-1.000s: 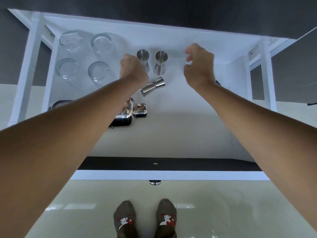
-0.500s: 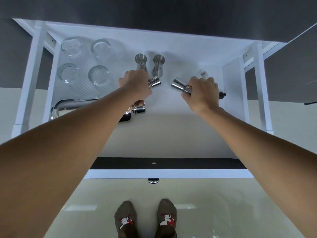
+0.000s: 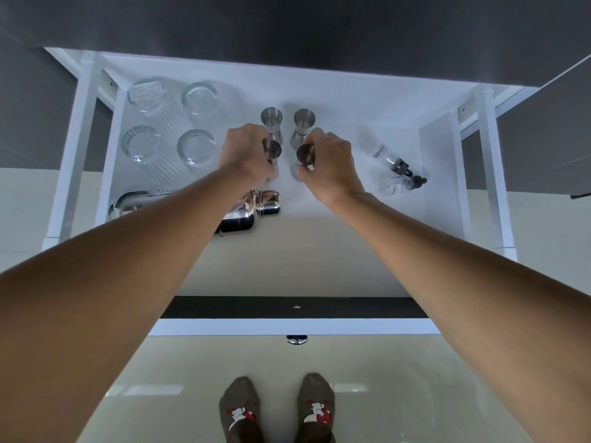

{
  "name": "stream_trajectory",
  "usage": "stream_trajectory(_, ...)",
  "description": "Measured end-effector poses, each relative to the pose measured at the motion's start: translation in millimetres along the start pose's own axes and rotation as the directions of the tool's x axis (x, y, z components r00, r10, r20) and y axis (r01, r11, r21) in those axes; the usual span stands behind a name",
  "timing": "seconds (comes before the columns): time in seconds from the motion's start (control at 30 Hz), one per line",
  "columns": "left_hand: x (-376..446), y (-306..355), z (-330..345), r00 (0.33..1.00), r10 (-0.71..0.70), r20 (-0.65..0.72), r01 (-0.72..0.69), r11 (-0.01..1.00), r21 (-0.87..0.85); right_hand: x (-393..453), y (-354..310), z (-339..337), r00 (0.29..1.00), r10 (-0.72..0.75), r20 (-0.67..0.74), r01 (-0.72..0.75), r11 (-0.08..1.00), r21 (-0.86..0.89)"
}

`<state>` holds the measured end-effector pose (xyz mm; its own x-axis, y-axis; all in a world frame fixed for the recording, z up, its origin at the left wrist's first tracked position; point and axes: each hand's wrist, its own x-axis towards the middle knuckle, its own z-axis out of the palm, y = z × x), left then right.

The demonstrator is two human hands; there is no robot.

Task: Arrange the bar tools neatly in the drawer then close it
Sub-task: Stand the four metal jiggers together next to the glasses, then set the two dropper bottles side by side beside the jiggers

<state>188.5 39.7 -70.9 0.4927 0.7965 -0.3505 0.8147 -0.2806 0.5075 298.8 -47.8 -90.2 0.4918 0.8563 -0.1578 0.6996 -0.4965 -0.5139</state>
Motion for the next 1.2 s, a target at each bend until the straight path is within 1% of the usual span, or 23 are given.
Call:
stream_trajectory(0.1,-0.7,4.5,3.9,0.997,0.075,0.000,-0.075,0.997,0.011,-4.8,1.6,0.0,1.000,0.019,-0.015,-0.019,0.999,0.026)
stream_trajectory(0.17,-1.4,5.0,4.0,0.996,0.090,-0.003,-0.090,0.996,0.025,-6.5,3.1,-0.8,1.000,0.020,-0.005,-0.020,0.998,0.056)
stream_trajectory(0.23,-4.4,4.3,0.5,0.998,0.067,0.013,-0.068,0.996,0.063,-12.0,4.9,-2.6,1.000,0.024,0.019,-0.026,0.996,0.081)
stream_trajectory(0.3,-7.2,1.9,-6.4,0.999,0.003,0.036,-0.008,0.989,0.151,-18.1,11.0,-5.1,0.999,0.050,0.010,-0.051,0.998,0.049)
stream_trajectory(0.37,-13.6,7.8,-16.0,0.999,-0.035,0.010,0.032,0.972,0.233,-24.9,23.6,-12.2,0.993,0.113,-0.044,-0.112,0.994,0.008)
stream_trajectory(0.4,-17.0,14.2,-20.8,1.000,-0.009,-0.029,0.016,0.966,0.256,-28.0,32.2,-17.4,0.985,0.158,-0.072,-0.159,0.987,-0.009)
stream_trajectory(0.47,-25.9,33.0,-27.8,0.988,0.101,-0.118,-0.063,0.955,0.289,-32.4,52.6,-28.1,0.963,0.259,-0.076,-0.263,0.963,-0.054)
stream_trajectory(0.53,-30.7,55.9,-24.6,0.958,0.241,-0.153,-0.193,0.942,0.274,-36.2,72.5,-36.3,0.947,0.322,-0.005,-0.322,0.945,-0.054)
stream_trajectory(0.6,-30.5,75.7,-8.7,0.926,0.366,-0.089,-0.339,0.912,0.230,-40.7,86.9,-41.5,0.946,0.318,0.065,-0.318,0.948,-0.006)
stream_trajectory(0.67,-23.5,89.1,16.3,0.891,0.453,0.016,-0.446,0.870,0.208,-45.0,95.2,-45.8,0.940,0.325,0.100,-0.329,0.944,0.024)
stream_trajectory(0.73,-13.3,98.4,43.6,0.857,0.503,0.113,-0.515,0.829,0.217,-48.1,100.9,-48.1,0.934,0.341,0.104,-0.346,0.937,0.038)
stream_trajectory(0.8,-1.2,105.9,67.8,0.834,0.522,0.179,-0.552,0.798,0.243,-49.3,105.8,-48.3,0.936,0.342,0.087,-0.346,0.938,0.032)
stream_trajectory(0.87,9.4,114.5,87.2,0.821,0.520,0.236,-0.570,0.775,0.275,-50.3,111.7,-48.7,0.937,0.341,0.076,-0.342,0.940,0.000)
stream_trajectory(0.93,15.0,120.2,100.6,0.819,0.508,0.267,-0.570,0.775,0.273,-51.2,118.2,-50.0,0.934,0.351,0.068,-0.349,0.936,-0.041)
stream_trajectory(0.97,16.1,121.1,105.0,0.832,0.495,0.249,-0.550,0.791,0.267,-51.3,120.7,-50.5,0.932,0.357,0.056,-0.353,0.933,-0.066)
stream_trajectory(1.07,14.1,115.8,112.5,0.901,0.408,0.146,-0.433,0.862,0.265,-50.7,124.8,-50.1,0.930,0.367,-0.013,-0.365,0.919,-0.149)
stream_trajectory(1.13,10.4,111.2,116.2,0.917,0.378,0.129,-0.399,0.871,0.288,-49.8,126.2,-50.2,0.920,0.390,-0.037,-0.392,0.910,-0.133)
stream_trajectory(1.17,9.6,108.6,117.4,0.919,0.372,0.129,-0.394,0.872,0.291,-48.7,126.2,-50.9,0.908,0.417,-0.036,-0.418,0.905,-0.082)
stream_trajectory(1.2,9.4,105.9,118.5,0.922,0.366,0.122,-0.386,0.882,0.271,-47.3,126.0,-52.4,0.891,0.453,-0.027,-0.452,0.892,0.012)
